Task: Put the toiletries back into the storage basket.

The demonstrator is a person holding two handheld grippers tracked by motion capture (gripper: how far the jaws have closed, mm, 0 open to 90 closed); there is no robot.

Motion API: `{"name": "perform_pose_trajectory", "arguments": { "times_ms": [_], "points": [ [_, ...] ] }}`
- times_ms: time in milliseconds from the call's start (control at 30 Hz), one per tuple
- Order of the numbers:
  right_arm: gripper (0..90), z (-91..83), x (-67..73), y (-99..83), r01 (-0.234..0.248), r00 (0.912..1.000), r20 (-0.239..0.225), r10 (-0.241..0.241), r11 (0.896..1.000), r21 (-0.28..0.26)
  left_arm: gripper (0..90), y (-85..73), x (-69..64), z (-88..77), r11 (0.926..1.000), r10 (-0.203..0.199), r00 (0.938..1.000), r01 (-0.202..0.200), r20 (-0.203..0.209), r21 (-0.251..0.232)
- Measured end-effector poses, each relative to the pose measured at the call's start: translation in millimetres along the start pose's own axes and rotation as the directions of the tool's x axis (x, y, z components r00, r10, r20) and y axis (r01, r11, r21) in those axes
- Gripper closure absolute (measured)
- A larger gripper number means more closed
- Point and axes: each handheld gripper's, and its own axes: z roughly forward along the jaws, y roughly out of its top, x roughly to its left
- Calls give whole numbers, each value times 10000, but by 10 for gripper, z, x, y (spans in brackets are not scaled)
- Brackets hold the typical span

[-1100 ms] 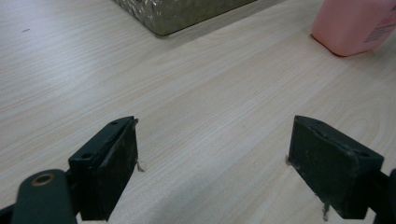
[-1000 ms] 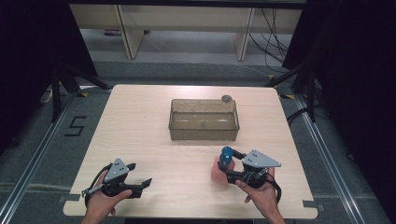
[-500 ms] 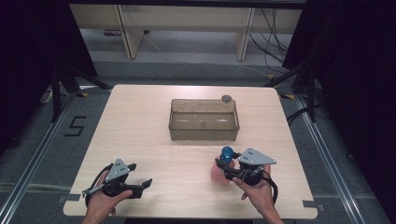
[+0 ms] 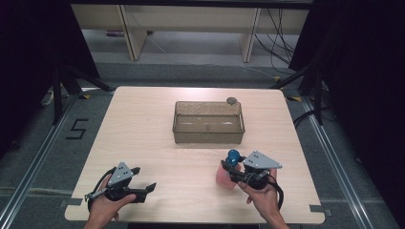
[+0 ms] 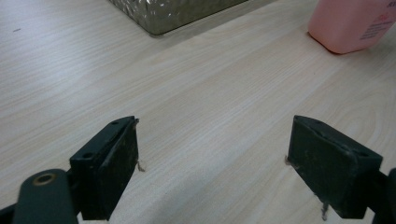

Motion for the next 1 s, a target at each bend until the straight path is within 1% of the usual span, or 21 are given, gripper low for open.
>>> {"name": "perform_pose_trajectory", "arguments": {
  "times_ms": [33, 67, 100, 300, 333, 367, 400, 433, 467, 500, 533, 567, 600, 633, 700, 733, 767, 800, 833, 900, 1000],
  "points": [
    [536, 0, 0, 0, 0, 10000, 0, 0, 10000, 0, 157, 0, 0, 0, 10000, 0, 10000, 0, 0, 0],
    [536, 5, 14, 0, -237, 9996, -138, 237, 9997, -22, 157, -6, 0, -9, 10000, 38, 10000, -38, -26, 58],
    [536, -23, 28, 13, -294, 9996, 23, 294, 9994, 154, 157, -7, -4, -9, 10000, -8, 10000, 8, 9, 13],
    [537, -37, -14, 81, 44, 10000, 27, -44, 10000, -47, 158, -4, 0, -7, 10000, 65, 10000, -65, -3, 59],
    [537, -29, -9, 87, -39, 10000, 16, 40, 10000, -90, 157, 0, 1, -3, 10000, 49, 10000, -49, -13, 39],
    [537, -39, 0, 98, -276, 9996, 20, 276, 9996, 87, 158, 0, 1, -3, 10000, 49, 10000, -49, -13, 39],
    [537, -39, 0, 98, -276, 9996, 20, 276, 9996, 87, 158, 1, 3, -2, 10000, 75, 10000, -75, -7, 45],
    [537, -13, -35, 123, 98, 9999, 97, -97, 9999, -142, 157, -6, 2, -8, 9999, 89, 9999, -88, -49, 85],
    [537, -12, -21, 134, -233, 9997, 35, 233, 9997, -3, 157, -6, -1, -7, 10000, 22, 10000, -22, -15, 22],
    [537, -12, -21, 134, -233, 9997, 35, 233, 9997, -3, 157, -6, -1, -7, 10000, 22, 10000, -22, -15, 22],
    [537, -8, -41, 150, 75, 9999, 116, -74, 9999, -79, 157, 0, 2, -8, 10000, -10, 10000, 10, -40, 4],
    [537, -12, -23, 175, -220, 9997, 63, 219, 9997, 77, 157, 0, 6, -3, 10000, -40, 10000, 40, -27, -23],
    [537, -12, -23, 175, -220, 9997, 63, 219, 9997, 77, 157, 0, 6, -3, 10000, -40, 10000, 40, -27, -23],
    [537, 5, -55, 190, 98, 9999, 96, -97, 9998, -166, 157, -3, 8, -7, 10000, -13, 10000, 13, -39, 4],
    [537, 13, -74, 221, 45, 10000, 33, -44, 9998, -212, 157, -5, 14, -14, 10000, 41, 10000, -41, -39, 17],
    [537, 5, -62, 235, -207, 9998, 11, 208, 9998, -83, 157, 2, 15, -15, 10000, 46, 9999, -46, -97, 47],
    [537, 4, -76, 253, -205, 9998, 25, 205, 9997, -90, 157, 1, 11, -5, 10000, -53, 10000, 53, -57, -24],
    [537, 9, -96, 265, 56, 9999, 120, -55, 9999, -132, 157, -2, 11, -6, 10000, -72, 9999, 72, -75, 35],
    [537, 15, -101, 273, -152, 9999, 80, 153, 9997, -176, 157, -4, 15, -10, 10000, 47, 10000, -46, -50, 53],
    [537, 22, -128, 298, -332, 9994, 121, 333, 9994, -99, 157, -5, 10, -9, 10000, -13, 10000, 13, -30, 1],
    [537, 40, -174, 319, -157, 9997, 198, 158, 9998, -96, 157, -3, 17, -8, 10000, 7, 10000, -6, -64, 53]
  ]
}}
